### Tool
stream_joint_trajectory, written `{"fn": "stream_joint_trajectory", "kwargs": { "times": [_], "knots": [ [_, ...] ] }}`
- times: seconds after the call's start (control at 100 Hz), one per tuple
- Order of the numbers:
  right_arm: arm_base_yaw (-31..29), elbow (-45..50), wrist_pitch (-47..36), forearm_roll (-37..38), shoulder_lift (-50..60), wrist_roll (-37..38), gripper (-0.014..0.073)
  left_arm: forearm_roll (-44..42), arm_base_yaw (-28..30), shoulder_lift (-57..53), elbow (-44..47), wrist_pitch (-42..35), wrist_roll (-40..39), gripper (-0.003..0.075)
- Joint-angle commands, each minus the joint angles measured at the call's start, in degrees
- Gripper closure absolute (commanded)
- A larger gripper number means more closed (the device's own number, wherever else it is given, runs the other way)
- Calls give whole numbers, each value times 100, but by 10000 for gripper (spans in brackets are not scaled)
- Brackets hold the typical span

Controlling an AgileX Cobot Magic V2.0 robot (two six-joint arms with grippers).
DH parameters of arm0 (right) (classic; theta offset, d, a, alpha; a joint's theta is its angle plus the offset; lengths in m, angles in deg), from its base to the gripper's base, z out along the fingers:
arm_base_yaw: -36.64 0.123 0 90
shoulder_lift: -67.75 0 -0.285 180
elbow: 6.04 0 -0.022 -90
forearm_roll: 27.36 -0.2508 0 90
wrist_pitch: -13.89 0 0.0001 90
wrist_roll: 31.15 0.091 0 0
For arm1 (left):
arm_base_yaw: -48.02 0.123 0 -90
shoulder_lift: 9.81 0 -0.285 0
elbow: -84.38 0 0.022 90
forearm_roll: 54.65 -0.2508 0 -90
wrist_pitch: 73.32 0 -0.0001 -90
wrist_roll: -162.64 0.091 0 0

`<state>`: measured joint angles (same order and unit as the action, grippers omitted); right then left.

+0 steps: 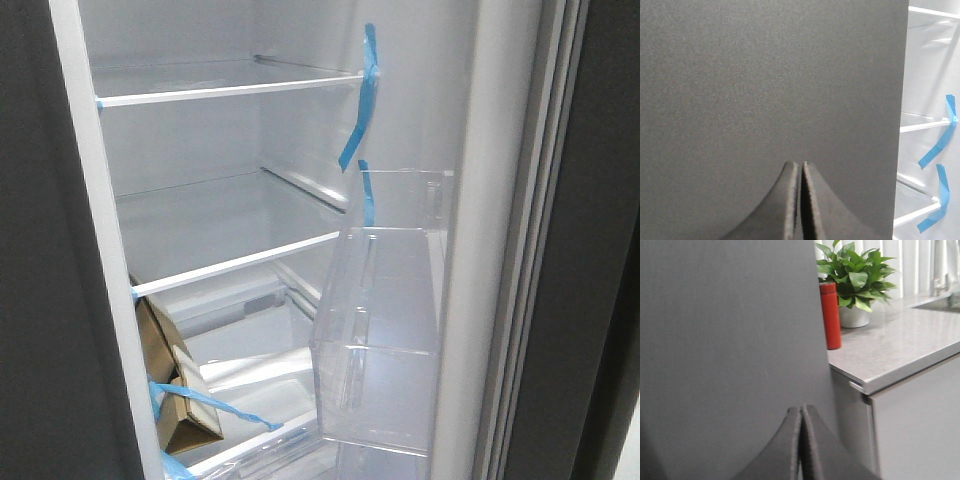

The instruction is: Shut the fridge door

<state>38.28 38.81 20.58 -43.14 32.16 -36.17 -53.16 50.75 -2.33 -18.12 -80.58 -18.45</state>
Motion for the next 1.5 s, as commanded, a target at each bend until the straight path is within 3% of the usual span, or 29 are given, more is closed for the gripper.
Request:
{"fn": "stream_joint_trajectory", "kwargs": {
  "times": [0.0,0.36,0.62,0.98,1.3,1.49],
  "knots": [
    [-30,-512,-385,-529,-400,-39,639,23,-28,-61,201,-428,-25,740],
    [-30,-655,-1025,-4047,-1331,-39,639,23,-28,-61,201,-428,-25,740],
    [-30,-779,-367,-5737,-1792,-39,639,23,-28,-61,201,-428,-25,740],
    [26,-1412,689,-5988,-2355,-39,639,23,-28,-61,201,-428,-25,740],
    [645,-2015,714,-5757,-3100,-39,639,23,-28,-61,201,-428,-25,740],
    [1249,-2470,206,-4967,-3577,-39,639,23,-28,-61,201,-428,-25,740]
  ]
}}
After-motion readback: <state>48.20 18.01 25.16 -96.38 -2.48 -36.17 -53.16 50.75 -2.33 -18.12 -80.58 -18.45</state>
